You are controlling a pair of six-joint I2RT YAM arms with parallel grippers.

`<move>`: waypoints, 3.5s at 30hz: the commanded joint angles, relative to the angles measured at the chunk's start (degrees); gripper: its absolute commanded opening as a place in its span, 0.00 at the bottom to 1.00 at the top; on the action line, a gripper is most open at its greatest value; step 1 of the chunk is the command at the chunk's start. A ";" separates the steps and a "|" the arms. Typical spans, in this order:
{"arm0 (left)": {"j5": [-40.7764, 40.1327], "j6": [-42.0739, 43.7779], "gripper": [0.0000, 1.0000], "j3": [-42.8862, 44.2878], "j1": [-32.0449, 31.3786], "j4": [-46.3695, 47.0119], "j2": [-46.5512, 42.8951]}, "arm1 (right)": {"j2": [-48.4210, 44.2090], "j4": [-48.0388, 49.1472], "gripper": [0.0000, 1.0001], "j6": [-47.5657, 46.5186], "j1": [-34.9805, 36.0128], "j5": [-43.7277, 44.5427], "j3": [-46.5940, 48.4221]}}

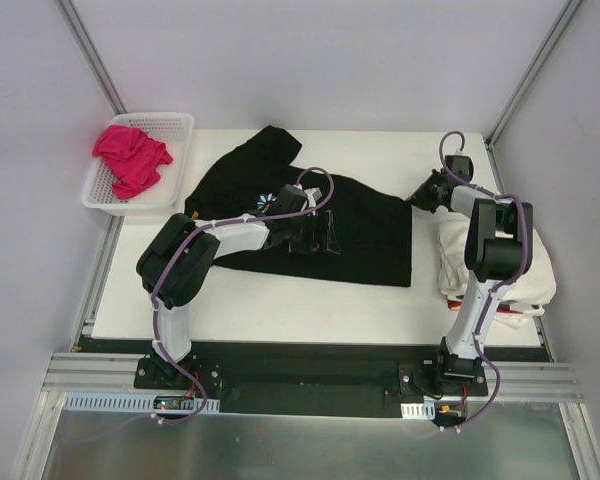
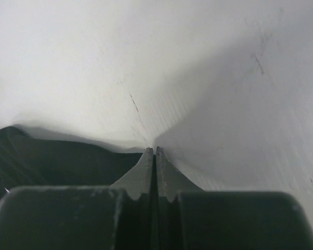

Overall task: Fold and stack the t-shirts
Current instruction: Grap the side of the flattened tshirt furthest away from the robot with both arms

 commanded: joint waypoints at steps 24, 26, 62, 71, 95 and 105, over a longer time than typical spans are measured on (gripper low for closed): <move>0.24 -0.61 0.84 -1.15 -0.36 -1.12 2.00 | 0.82 -1.48 0.21 -2.20 -0.71 6.44 10.62; 0.32 -0.70 0.84 -1.33 -0.36 -1.12 1.91 | 1.62 -2.10 0.22 -1.59 -0.71 6.62 11.76; -0.82 -0.79 0.84 -1.33 -0.45 -1.12 2.44 | 0.75 -0.08 0.01 0.43 4.73 5.39 5.09; -1.52 -1.05 0.84 -1.60 -0.80 -1.12 2.44 | -3.11 -0.08 0.01 1.67 6.40 3.63 3.95; -2.05 -0.44 0.84 -1.77 -0.98 -1.12 1.30 | -13.06 -2.01 0.25 -1.33 10.55 3.10 -5.65; -2.75 0.44 0.84 -1.95 -0.89 -1.12 0.33 | -10.59 -4.12 0.35 -3.08 4.92 6.96 -2.90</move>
